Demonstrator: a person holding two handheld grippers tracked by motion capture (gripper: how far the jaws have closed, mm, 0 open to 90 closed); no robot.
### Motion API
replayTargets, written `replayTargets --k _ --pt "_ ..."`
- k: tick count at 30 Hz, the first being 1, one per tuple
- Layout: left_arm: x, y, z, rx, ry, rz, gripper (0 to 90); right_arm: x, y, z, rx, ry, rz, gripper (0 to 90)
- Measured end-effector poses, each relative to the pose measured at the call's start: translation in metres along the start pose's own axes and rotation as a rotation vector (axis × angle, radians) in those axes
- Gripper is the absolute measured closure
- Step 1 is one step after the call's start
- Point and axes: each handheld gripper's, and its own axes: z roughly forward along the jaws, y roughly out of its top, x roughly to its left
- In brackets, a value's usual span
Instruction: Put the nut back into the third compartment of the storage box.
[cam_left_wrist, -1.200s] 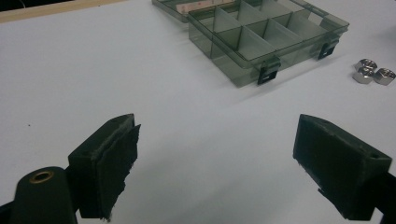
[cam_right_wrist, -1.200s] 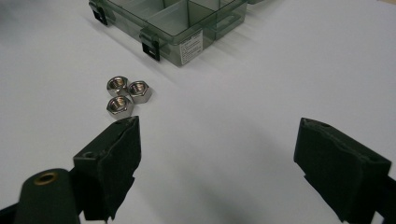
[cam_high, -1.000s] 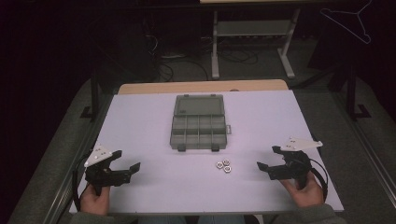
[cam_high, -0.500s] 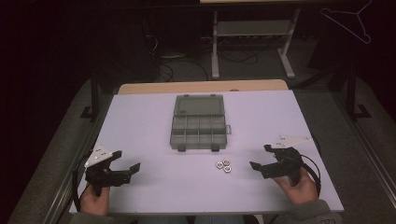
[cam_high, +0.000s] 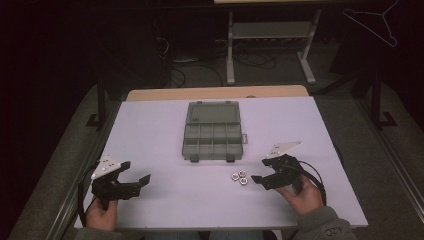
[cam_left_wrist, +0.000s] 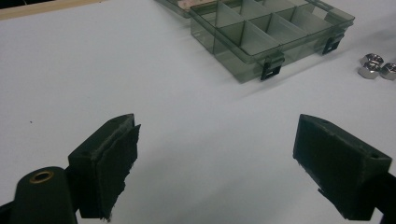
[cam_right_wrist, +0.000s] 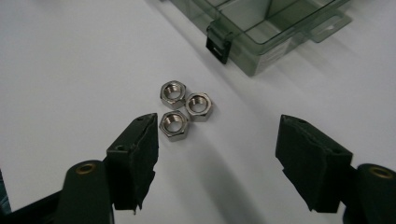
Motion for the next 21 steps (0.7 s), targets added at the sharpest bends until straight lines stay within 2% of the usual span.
replayTargets --k 2,9,12,21 --pt "0.0 0.0 0.0 0.002 0.0 -0.002 13.0 0.001 0.001 0.002 0.005 0.004 0.001 30.3" --pt "0.001 0.0 0.001 0.007 -0.001 0.01 13.0 0.013 0.009 0.021 0.068 0.055 -0.048 41.8" --pt "0.0 0.0 0.002 0.0 -0.001 -0.004 13.1 0.016 0.01 0.029 0.094 0.067 -0.052 46.4" --pt "0.001 0.0 0.003 0.004 -0.001 -0.004 13.1 0.018 0.011 0.042 0.15 0.086 -0.049 58.5"
